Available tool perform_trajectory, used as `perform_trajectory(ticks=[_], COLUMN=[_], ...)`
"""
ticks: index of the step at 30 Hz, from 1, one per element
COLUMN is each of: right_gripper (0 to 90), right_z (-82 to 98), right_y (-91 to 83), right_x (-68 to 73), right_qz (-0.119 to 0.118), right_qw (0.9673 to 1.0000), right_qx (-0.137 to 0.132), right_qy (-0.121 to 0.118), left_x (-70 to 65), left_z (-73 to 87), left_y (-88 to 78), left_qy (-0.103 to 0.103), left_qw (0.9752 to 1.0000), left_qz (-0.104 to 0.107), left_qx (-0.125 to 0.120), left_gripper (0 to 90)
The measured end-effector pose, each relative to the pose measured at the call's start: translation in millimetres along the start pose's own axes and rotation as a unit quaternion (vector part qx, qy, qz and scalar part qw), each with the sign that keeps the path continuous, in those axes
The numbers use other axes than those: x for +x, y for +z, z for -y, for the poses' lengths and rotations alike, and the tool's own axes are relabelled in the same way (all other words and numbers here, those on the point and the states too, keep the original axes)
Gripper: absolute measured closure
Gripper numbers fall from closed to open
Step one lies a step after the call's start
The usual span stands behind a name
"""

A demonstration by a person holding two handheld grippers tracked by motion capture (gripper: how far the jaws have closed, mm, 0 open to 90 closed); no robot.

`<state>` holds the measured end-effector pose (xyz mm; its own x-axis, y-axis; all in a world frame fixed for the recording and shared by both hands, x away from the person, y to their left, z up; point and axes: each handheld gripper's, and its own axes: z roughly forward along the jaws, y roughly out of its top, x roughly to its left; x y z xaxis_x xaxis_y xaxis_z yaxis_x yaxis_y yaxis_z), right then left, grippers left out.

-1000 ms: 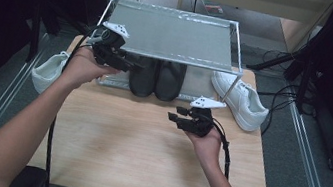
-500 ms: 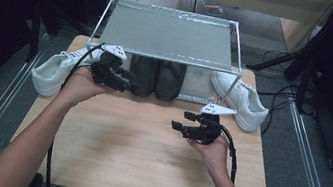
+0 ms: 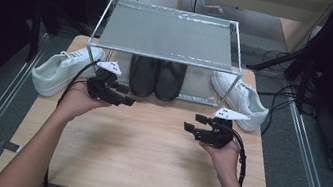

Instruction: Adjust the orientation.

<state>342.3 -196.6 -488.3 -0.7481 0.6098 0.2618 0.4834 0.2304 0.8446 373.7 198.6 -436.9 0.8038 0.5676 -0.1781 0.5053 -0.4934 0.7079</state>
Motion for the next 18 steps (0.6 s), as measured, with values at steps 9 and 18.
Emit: perform_trajectory(ticks=[9, 18], right_gripper=[39.1, 39.8], right_z=[1.0, -2.1], right_y=[3.9, 13.6], right_x=[-4.1, -4.4], right_qz=[0.011, 0.001], right_qw=[0.9997, 0.9996], right_qx=[0.017, 0.022], right_qy=[-0.012, -0.018], left_x=[12.4, 22.8], left_z=[22.7, 42.7], left_y=[-13.6, -26.9], left_qy=[-0.011, -0.027], left_qw=[0.9998, 0.9989], left_qz=[-0.018, -0.037], left_qx=[-0.002, -0.006], left_gripper=[41.3, 41.4])
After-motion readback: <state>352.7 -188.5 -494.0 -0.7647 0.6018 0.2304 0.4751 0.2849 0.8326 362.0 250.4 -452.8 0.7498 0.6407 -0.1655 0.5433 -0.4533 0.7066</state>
